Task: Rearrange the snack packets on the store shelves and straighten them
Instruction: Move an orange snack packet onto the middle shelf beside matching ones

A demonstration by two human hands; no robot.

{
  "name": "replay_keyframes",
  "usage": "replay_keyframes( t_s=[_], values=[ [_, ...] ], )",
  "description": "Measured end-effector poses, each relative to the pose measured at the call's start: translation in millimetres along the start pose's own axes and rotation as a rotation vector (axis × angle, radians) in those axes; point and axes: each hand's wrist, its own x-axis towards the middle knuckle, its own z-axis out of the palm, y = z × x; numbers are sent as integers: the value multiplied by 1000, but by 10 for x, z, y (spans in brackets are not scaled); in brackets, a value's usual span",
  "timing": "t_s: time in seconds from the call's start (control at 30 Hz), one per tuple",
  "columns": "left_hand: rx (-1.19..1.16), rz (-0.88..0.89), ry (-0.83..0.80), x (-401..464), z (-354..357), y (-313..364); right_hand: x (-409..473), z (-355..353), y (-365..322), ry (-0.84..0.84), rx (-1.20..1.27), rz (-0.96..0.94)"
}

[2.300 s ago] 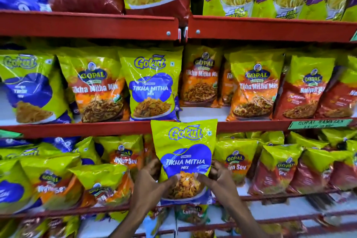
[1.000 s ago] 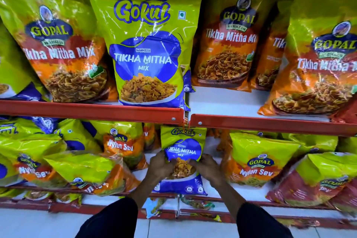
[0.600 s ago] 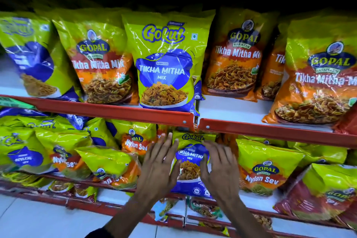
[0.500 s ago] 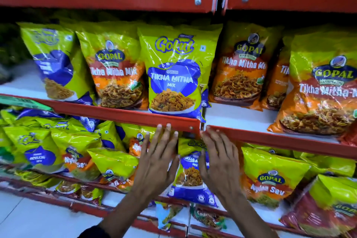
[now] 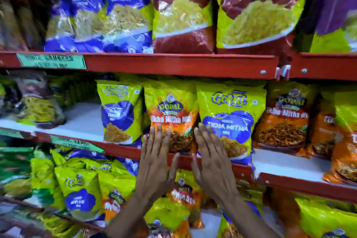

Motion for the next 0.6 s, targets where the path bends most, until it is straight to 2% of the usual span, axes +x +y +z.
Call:
replay_keyframes(
  t_s=[0.07, 0.17, 0.33, 0.43, 0.6],
  values=[
    [-81, -44, 25, 87, 32, -212, 122, 164, -200, -14, 60, 59],
    [-241, -145, 36, 223, 92, -408, 284, 322, -412, -8, 199, 244],
    [-533, -396, -97, 453, 116, -551, 554, 469, -582, 46, 356, 508],
    [-642, -486, -124, 591, 155, -622, 625, 487, -629, 106, 376, 609],
    [-845, -578, -238, 706, 230, -779, 673, 588, -547, 88, 503, 720]
  ],
)
